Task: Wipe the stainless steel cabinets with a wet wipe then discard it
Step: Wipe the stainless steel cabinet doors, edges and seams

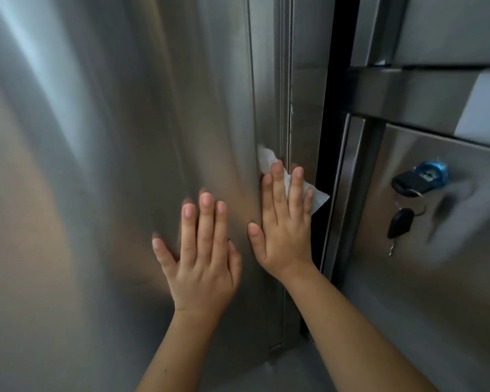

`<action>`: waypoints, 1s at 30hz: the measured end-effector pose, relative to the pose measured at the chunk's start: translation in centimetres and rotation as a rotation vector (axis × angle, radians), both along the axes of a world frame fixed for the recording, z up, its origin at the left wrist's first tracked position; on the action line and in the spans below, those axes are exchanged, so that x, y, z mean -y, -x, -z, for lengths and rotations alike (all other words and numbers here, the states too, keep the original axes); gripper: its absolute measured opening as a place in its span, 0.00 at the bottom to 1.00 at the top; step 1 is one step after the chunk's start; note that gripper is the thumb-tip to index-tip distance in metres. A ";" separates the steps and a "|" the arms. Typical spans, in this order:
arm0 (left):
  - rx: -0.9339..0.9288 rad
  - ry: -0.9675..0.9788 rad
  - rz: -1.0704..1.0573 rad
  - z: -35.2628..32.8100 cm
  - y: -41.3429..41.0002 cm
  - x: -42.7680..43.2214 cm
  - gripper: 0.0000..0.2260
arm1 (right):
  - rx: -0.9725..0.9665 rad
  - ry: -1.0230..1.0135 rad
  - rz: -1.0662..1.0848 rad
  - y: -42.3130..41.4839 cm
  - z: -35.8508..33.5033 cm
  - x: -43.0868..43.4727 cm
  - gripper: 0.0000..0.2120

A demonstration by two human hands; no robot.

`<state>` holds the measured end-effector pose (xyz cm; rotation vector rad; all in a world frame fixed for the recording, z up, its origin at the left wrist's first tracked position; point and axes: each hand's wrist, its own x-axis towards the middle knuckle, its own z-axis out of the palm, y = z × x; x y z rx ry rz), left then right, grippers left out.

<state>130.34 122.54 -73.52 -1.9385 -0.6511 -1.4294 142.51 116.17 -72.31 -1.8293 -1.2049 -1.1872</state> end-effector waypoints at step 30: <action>-0.100 0.212 -0.019 14.8 1.8 2.2 0.25 | -0.180 0.103 -0.098 2.0 15.7 2.1 0.30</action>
